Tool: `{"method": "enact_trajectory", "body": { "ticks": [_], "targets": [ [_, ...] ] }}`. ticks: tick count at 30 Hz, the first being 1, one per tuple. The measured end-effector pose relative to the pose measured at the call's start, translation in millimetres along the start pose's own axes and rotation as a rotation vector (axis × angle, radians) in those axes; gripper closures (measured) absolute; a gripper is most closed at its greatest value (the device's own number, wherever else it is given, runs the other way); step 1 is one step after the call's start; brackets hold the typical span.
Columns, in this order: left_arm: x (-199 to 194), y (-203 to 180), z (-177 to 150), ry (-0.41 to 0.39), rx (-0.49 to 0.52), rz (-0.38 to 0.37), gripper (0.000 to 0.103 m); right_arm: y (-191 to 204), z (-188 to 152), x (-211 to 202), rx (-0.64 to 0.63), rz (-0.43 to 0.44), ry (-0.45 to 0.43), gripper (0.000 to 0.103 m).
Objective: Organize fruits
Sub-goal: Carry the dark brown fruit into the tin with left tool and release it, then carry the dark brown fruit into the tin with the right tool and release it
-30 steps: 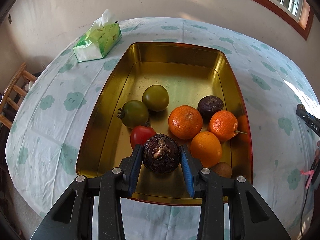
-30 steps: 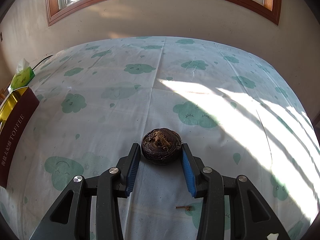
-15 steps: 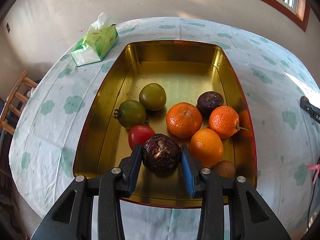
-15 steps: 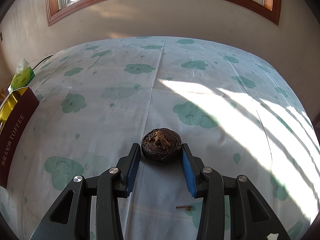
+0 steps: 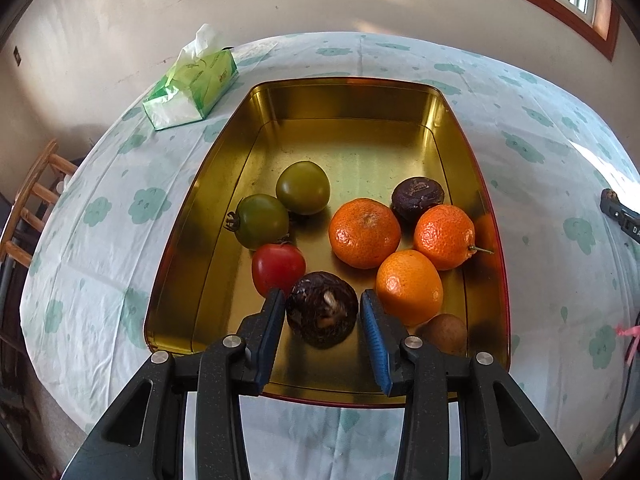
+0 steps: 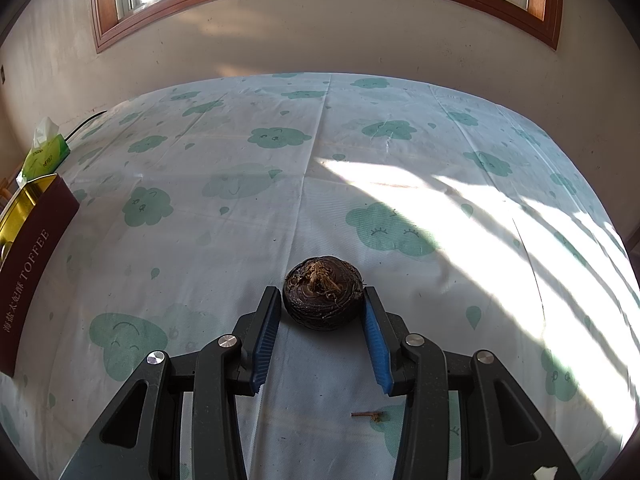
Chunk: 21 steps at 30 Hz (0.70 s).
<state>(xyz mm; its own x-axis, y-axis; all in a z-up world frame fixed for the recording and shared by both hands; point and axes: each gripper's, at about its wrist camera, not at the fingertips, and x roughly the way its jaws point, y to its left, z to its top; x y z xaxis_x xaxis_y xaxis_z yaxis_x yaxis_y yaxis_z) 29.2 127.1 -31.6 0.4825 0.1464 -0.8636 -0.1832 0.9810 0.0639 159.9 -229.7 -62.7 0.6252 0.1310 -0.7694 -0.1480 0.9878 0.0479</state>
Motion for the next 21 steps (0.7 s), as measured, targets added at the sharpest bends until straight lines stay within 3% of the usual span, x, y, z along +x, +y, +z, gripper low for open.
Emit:
{"method": "enact_trajectory", "body": {
  "ticks": [11,14,21],
  "targets": [
    [-11,1,-4,-0.015,-0.005,0.006,0.060,0,0,1,0.000,0.000,-0.001,0.065],
    [-19,2,-6,-0.038,-0.002,0.012,0.047,-3,0,0,0.013,0.013,-0.005,0.067],
    [-37,9,-11,-0.086,-0.020,0.021,0.046,5,0,-13,0.001,0.027,-0.010,0.068]
  ]
}}
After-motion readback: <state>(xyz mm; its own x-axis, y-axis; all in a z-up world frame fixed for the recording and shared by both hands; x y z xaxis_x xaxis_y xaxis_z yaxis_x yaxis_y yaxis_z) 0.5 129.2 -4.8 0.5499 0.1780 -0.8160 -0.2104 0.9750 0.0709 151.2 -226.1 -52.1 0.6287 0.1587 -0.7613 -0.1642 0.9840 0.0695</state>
